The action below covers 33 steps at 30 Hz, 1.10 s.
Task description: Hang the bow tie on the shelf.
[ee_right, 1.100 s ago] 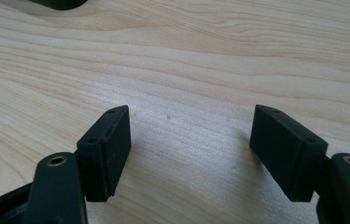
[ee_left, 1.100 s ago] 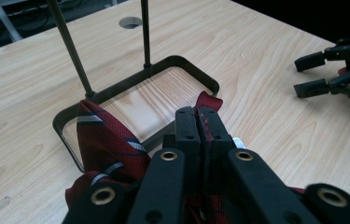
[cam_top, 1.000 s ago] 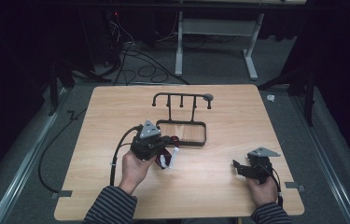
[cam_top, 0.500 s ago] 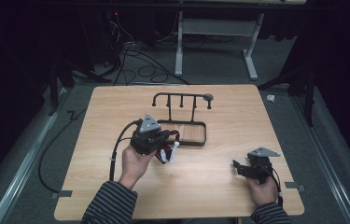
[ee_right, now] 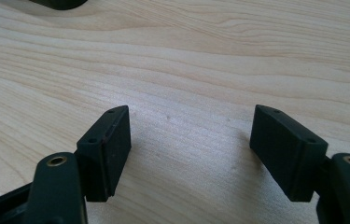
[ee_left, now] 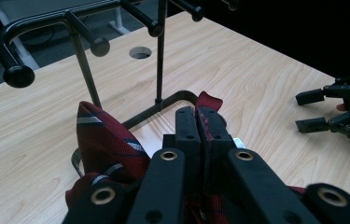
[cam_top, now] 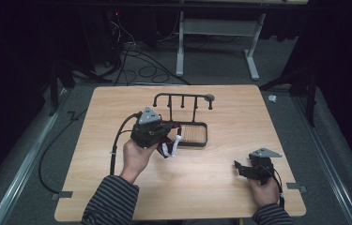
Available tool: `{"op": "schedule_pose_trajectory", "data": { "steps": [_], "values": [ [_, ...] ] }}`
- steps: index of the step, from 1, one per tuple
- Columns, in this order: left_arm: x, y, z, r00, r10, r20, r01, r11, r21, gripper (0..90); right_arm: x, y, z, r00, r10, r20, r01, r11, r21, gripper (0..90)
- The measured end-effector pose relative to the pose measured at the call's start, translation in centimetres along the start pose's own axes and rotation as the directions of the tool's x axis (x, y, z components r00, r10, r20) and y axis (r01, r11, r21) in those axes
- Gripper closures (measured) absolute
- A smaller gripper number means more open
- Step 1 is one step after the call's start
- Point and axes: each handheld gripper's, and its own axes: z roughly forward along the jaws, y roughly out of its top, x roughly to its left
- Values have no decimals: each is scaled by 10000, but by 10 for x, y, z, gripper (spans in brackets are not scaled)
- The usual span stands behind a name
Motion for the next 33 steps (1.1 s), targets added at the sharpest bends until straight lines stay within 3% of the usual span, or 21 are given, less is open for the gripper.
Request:
{"op": "schedule_pose_trajectory", "data": {
  "steps": [9, 23, 33],
  "values": [
    [5, 9, 2, 9999, -18, -149, 16, 10000, -92, 880, 0, 0, 0, 10000, 5, -7, -5, 10000, -1, 301],
    [15, 19, 5, 9977, -432, -518, 410, 9983, -421, 880, 0, 0, 0, 10000, -13, -15, 13, 10000, -8, 301],
    [8, 29, 13, 9984, -347, -455, 319, 9977, -605, 879, 0, 0, 0, 10000, -7, -16, 7, 10000, -8, 301]
  ]
}}
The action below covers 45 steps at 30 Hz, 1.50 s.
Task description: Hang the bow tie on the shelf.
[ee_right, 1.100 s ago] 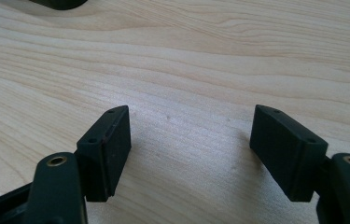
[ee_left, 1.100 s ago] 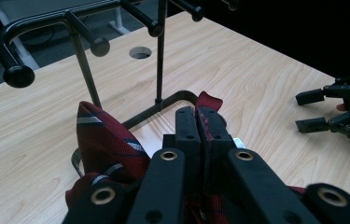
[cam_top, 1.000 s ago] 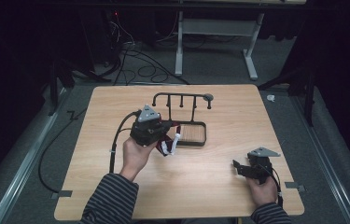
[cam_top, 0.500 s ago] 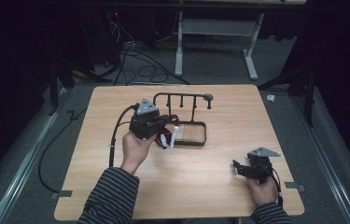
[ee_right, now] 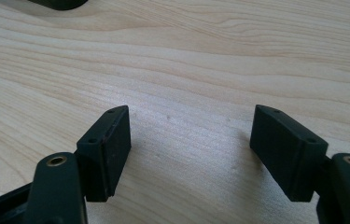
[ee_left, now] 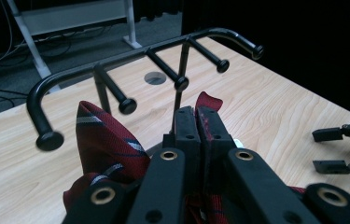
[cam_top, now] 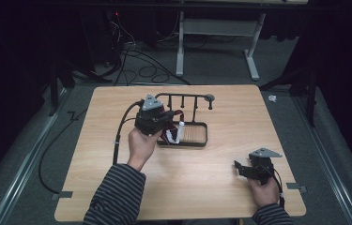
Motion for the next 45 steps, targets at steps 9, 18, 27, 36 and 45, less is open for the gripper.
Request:
{"op": "schedule_pose_trajectory", "data": {
  "steps": [9, 18, 27, 36, 45],
  "values": [
    [-2, 8, 12, 9999, -86, -115, 85, 9999, -108, 879, 0, 0, 0, 10000, 31, -23, -31, 10000, 20, 300],
    [0, 13, 21, 9989, -144, -449, 139, 9998, -119, 879, 0, 0, 0, 10000, 9, -21, -9, 10000, 16, 300],
    [3, 12, 26, 9955, -367, -876, 360, 9993, -95, 879, 0, 0, 0, 10000, 2, -27, -2, 10000, 12, 300],
    [5, 12, 33, 9921, -551, -1130, 541, 9985, -119, 878, 0, 0, 0, 10000, -1, -26, 1, 10000, 10, 300],
    [6, 12, 39, 9885, -703, -1341, 690, 9975, -145, 875, 0, 0, 0, 10000, 32, -26, -32, 10000, 18, 300]
  ]
}}
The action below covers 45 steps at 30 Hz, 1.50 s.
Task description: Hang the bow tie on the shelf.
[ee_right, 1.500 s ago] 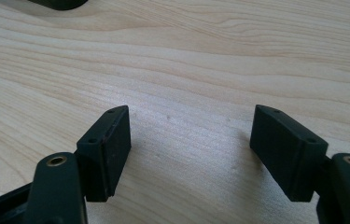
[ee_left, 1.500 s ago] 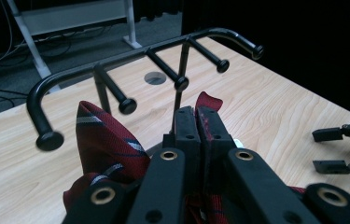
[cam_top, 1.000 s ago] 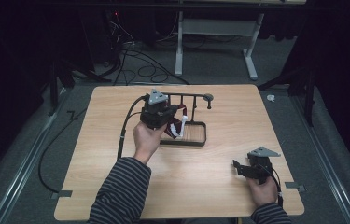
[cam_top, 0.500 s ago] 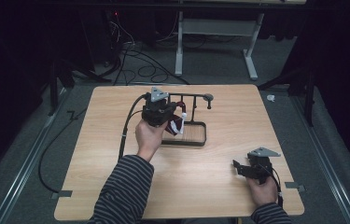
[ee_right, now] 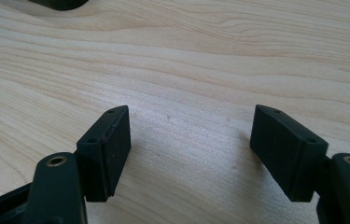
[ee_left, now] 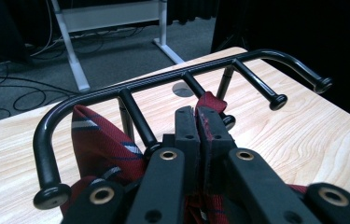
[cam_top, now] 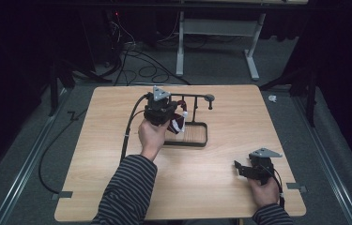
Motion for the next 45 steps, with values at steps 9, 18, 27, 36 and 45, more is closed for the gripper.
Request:
{"op": "schedule_pose_trajectory", "data": {
  "steps": [9, 18, 27, 36, 45],
  "values": [
    [0, -1, 3, 10000, -7, -65, 8, 9998, 176, 844, 0, 0, 0, 10000, -15, 4, 15, 10000, -16, 300],
    [-1, -1, 3, 9999, 89, -47, -88, 9997, 227, 794, 0, 0, 0, 10000, -34, -2, 34, 10000, -7, 300],
    [-2, -1, 1, 9998, 220, 39, -221, 9995, 227, 743, 0, 0, 0, 10000, -18, 4, 18, 10000, -21, 300],
    [-2, 0, -6, 9994, 336, 103, -337, 9993, 173, 724, 0, 0, 0, 10000, -22, -3, 22, 10000, -4, 300],
    [-5, -1, -16, 9981, 508, 360, -515, 9985, 168, 692, 0, 0, 0, 10000, -39, 5, 39, 10000, -5, 300]
  ]
}}
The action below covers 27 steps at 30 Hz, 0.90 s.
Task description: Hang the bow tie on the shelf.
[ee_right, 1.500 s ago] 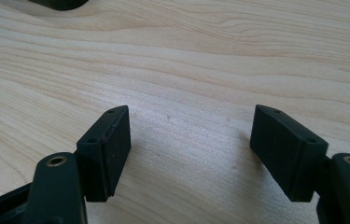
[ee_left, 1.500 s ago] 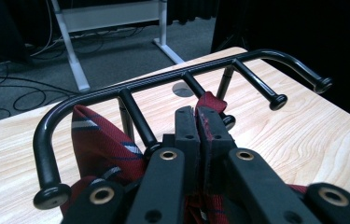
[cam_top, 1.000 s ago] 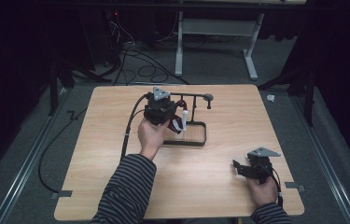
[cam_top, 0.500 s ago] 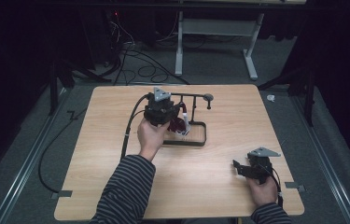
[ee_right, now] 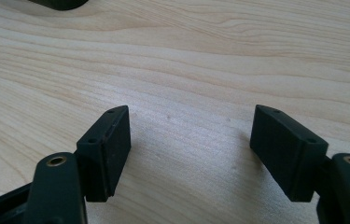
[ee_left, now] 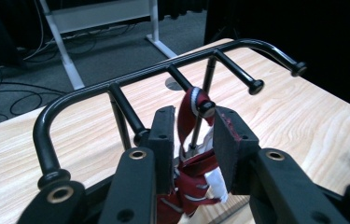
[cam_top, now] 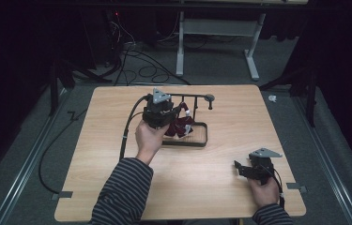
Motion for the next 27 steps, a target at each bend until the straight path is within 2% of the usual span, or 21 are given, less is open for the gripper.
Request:
{"op": "schedule_pose_trajectory", "data": {
  "steps": [15, 27],
  "values": [
    [5, -13, -18, 9990, -30, 443, 21, 9998, 191, 664, 0, 0, 0, 10000, -2, 19, 2, 10000, -12, 300],
    [14, -27, -34, 9970, -354, 690, 341, 9992, 207, 634, 0, 0, 0, 10000, 14, 25, -14, 10000, -5, 301]
  ]
}}
